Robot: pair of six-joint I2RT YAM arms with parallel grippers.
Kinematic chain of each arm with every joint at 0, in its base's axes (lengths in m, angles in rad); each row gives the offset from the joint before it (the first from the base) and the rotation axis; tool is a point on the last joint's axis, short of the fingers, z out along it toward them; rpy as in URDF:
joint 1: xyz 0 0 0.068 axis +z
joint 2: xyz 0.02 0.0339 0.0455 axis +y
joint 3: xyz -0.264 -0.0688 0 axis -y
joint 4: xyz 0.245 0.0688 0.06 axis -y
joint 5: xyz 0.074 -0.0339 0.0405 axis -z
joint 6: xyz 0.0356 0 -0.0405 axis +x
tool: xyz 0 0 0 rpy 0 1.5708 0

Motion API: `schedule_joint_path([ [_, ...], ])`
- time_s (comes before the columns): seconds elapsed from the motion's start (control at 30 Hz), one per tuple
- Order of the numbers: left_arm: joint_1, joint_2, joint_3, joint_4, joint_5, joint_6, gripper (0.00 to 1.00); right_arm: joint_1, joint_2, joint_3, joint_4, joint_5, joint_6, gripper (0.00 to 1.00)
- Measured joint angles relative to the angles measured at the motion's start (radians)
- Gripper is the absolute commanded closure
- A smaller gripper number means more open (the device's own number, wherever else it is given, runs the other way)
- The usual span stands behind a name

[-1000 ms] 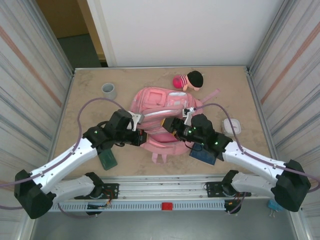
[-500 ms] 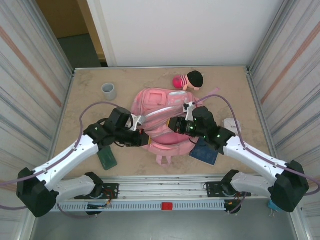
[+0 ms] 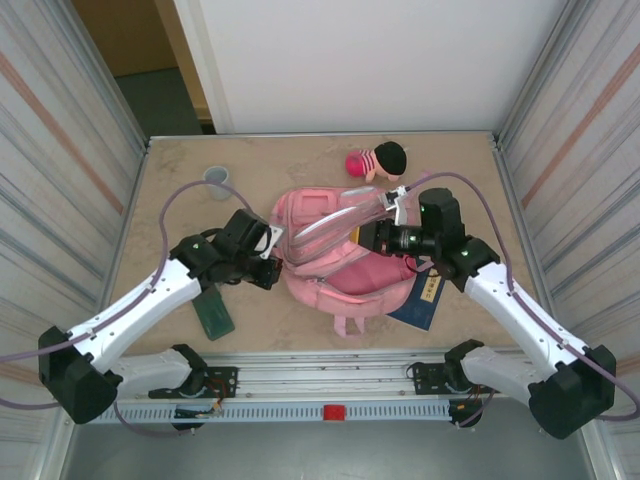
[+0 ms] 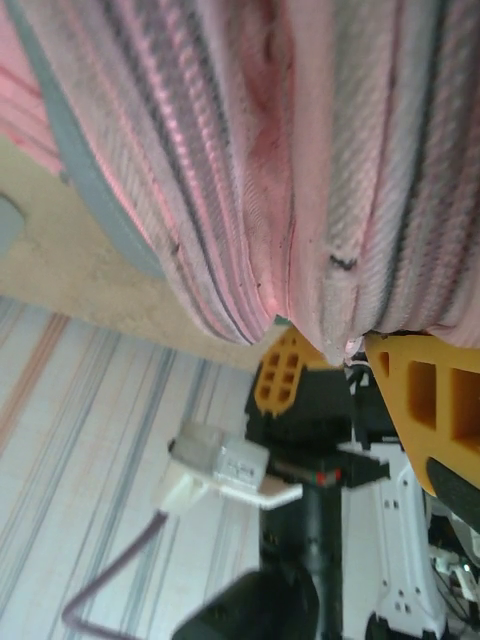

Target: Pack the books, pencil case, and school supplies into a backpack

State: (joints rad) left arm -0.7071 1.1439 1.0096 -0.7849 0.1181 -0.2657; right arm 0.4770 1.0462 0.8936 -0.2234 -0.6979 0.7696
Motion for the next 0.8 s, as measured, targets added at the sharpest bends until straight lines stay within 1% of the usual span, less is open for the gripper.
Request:
schedule_joint_path([
  [0.03, 0.000, -0.005, -0.010, 0.026, 0.018, 0.000, 0.56, 0.000, 0.000, 0.010, -0.003, -0.010, 0.000, 0.98],
  [0.13, 0.000, -0.059, -0.062, 0.099, 0.079, -0.016, 0.50, 0.000, 0.006, 0.023, -0.008, -0.032, 0.000, 0.97],
  [0.23, -0.002, -0.160, -0.143, 0.192, 0.153, -0.049, 0.40, 0.000, 0.030, 0.025, -0.010, -0.047, 0.000, 0.97],
  [0.37, -0.002, -0.298, -0.259, 0.315, 0.258, -0.119, 0.30, 0.000, 0.057, 0.025, -0.010, -0.060, 0.000, 0.97],
  [0.43, -0.005, -0.335, -0.310, 0.373, 0.303, -0.164, 0.26, 0.000, 0.063, 0.025, -0.009, -0.061, 0.000, 0.97],
  [0.5, -0.014, -0.345, -0.346, 0.417, 0.333, -0.201, 0.24, 0.000, 0.065, 0.025, -0.009, -0.064, 0.000, 0.97],
  [0.67, -0.028, -0.312, -0.371, 0.483, 0.353, -0.251, 0.21, 0.003, 0.066, 0.025, -0.005, -0.066, 0.000, 0.97],
  [0.73, -0.033, -0.280, -0.371, 0.522, 0.362, -0.268, 0.22, 0.008, 0.066, 0.025, -0.002, -0.066, 0.000, 0.97],
  [0.8, -0.048, -0.245, -0.371, 0.551, 0.365, -0.279, 0.24, 0.011, 0.066, 0.025, -0.002, -0.065, 0.000, 0.97],
])
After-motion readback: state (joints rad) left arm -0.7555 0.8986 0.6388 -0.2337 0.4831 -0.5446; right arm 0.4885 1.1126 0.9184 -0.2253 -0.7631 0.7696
